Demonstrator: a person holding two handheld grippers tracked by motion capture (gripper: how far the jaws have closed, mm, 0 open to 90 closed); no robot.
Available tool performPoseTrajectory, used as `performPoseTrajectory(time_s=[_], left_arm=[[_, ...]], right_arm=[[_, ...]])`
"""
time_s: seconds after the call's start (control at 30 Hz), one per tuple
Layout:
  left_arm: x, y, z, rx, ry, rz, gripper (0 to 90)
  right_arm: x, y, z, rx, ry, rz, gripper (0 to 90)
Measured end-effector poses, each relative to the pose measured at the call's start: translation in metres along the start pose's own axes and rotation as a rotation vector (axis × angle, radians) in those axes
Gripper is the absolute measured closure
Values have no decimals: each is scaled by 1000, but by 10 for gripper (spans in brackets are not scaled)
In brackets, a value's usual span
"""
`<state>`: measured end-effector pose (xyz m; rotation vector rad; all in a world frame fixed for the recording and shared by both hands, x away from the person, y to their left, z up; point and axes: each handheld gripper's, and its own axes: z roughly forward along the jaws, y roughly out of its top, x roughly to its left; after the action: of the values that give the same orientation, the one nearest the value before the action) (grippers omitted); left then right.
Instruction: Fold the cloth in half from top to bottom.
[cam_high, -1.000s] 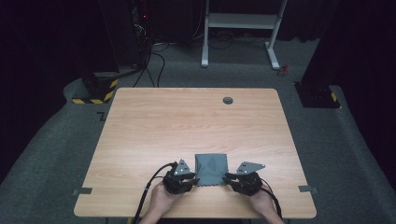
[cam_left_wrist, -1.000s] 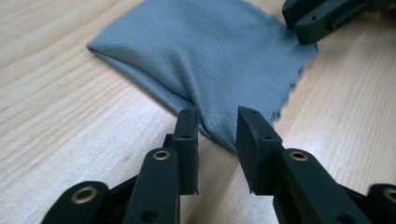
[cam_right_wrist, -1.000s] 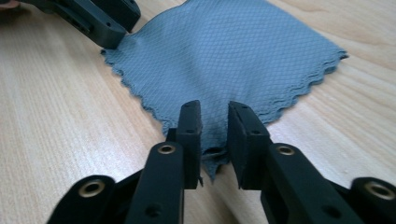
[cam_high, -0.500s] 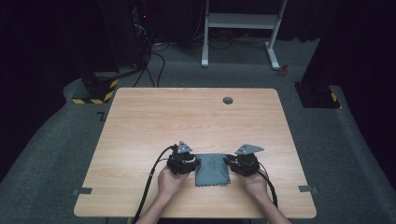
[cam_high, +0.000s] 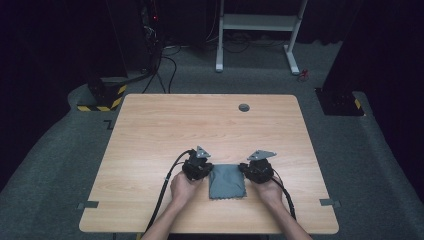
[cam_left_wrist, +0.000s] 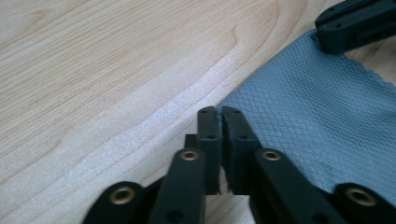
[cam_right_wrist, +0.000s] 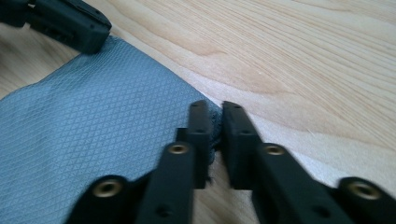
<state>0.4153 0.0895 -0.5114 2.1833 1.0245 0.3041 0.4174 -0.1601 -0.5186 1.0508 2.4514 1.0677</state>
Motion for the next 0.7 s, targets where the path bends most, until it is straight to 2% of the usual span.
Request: performPoseTrajectory(time_s=[0.13,0.2,0.37,0.43,0.57,0.7], left_arm=[[1,4,0,18,4,55,890],[3,6,0,15,0,62,890],[9,12,0,16,0,79,890],[12,14,1,6,8,81,890],[22,13,6,-11,9,50,890],[29,21,13,-4,46,60,889]], right_arm=[[1,2,0,8,-6,-16,889],[1,3,0,6,-14,-27,892],[0,6,1,-2,-23,-19,893],[-1,9,2,-2,-29,-26,893],[-3,16,7,0,-45,-38,893],[-9,28,18,10,-74,-40,893]])
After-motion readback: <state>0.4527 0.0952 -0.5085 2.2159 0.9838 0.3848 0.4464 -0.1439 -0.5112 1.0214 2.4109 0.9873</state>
